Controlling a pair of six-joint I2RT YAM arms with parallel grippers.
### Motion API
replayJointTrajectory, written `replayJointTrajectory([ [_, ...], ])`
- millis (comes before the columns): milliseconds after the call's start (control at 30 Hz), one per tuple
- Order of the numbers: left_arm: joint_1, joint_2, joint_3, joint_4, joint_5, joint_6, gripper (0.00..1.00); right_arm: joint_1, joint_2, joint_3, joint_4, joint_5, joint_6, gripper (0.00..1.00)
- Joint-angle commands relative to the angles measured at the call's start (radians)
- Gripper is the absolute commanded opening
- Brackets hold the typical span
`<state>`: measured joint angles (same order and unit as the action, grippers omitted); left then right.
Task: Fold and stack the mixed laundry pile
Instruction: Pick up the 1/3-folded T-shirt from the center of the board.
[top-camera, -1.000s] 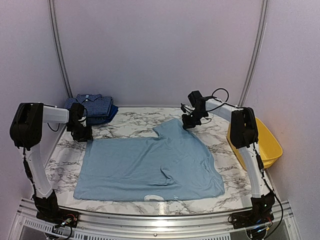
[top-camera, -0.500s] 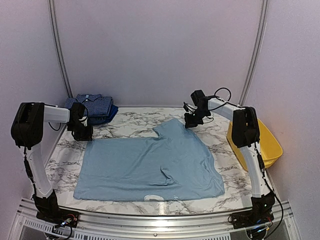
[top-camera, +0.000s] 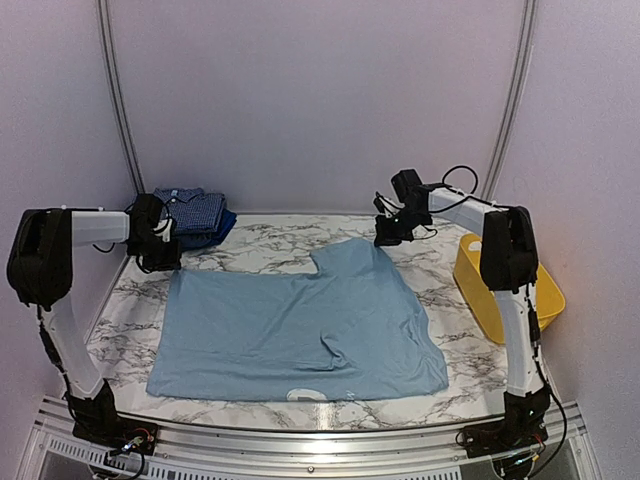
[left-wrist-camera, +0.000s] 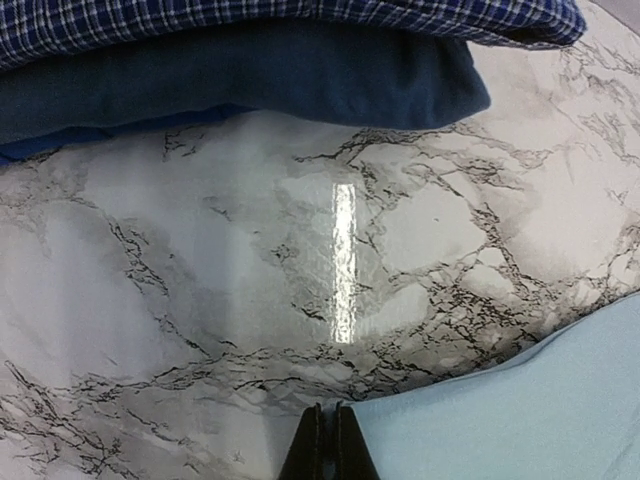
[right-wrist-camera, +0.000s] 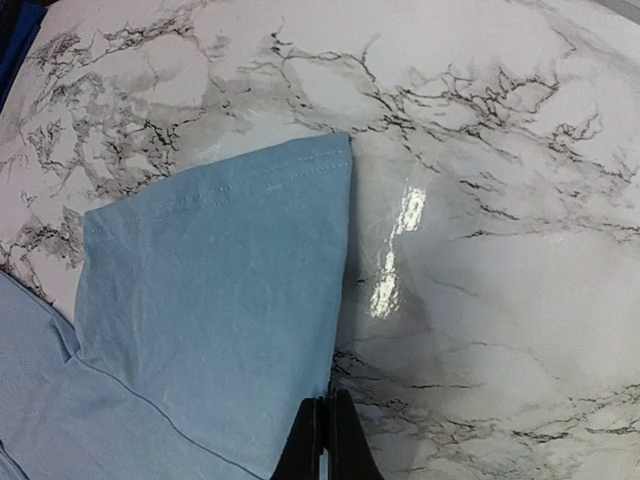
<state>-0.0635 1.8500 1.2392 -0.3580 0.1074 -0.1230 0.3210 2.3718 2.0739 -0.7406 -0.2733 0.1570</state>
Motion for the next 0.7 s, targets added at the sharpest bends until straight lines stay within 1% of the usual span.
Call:
replayJointTrajectory([
  [0, 0.005, -0.079, -0.049, 0.035, 0.02, 0.056, 0.0, -0.003, -0.067, -0.029, 0.031, -0.013, 0.003, 0.0],
  [200, 0.005, -0.169, -0.125, 0.046, 0.037, 0.093, 0.0, 0.0, -0.171, -0.149, 0.054, -0.027, 0.008, 0.0],
  [400, 0.005, -0.302, -0.233, 0.07, 0.047, 0.101, 0.0, 0.013, -0.367, -0.4, 0.157, -0.041, 0.059, 0.0],
  [467, 0.005, -0.345, -0.266, 0.071, 0.054, 0.111, 0.0, 0.023, -0.415, -0.469, 0.168, -0.038, 0.066, 0.0],
  [667, 0.005, -0.483, -0.372, 0.065, 0.088, 0.118, 0.0, 0.052, -0.561, -0.617, 0.181, -0.006, 0.088, 0.0],
])
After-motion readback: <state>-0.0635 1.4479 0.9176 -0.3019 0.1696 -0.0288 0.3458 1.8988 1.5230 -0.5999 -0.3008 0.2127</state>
